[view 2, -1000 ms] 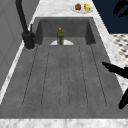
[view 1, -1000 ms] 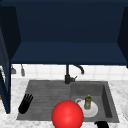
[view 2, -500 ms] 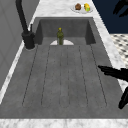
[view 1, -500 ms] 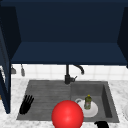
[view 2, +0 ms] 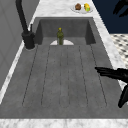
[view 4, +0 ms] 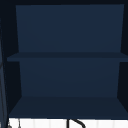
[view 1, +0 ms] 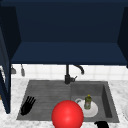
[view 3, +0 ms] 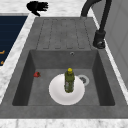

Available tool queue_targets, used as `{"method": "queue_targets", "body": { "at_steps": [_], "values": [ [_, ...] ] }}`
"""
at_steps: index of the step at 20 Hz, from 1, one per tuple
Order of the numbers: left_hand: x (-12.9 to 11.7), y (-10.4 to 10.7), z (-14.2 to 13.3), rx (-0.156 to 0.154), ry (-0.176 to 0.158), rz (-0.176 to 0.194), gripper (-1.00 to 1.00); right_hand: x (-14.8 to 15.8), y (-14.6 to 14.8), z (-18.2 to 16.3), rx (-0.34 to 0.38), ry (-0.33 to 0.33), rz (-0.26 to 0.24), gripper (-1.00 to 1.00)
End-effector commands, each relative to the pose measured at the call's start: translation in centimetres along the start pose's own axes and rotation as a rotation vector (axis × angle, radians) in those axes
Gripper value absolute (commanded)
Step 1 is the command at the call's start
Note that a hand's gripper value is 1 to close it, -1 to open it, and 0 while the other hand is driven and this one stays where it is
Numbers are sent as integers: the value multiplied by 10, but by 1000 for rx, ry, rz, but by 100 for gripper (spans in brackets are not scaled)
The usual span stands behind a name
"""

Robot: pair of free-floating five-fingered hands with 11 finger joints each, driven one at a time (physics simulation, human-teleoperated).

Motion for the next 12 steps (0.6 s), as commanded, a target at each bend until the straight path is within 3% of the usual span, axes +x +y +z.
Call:
{"method": "queue_targets", "body": {
  "at_steps": [1,12],
  "values": [
    [-2,1,-4,102,-68,72,-100,0,0,0,0,0,0,0],
    [-10,4,-14,140,-166,174,-100,0,0,0,0,0,0,0]
  ]
}}
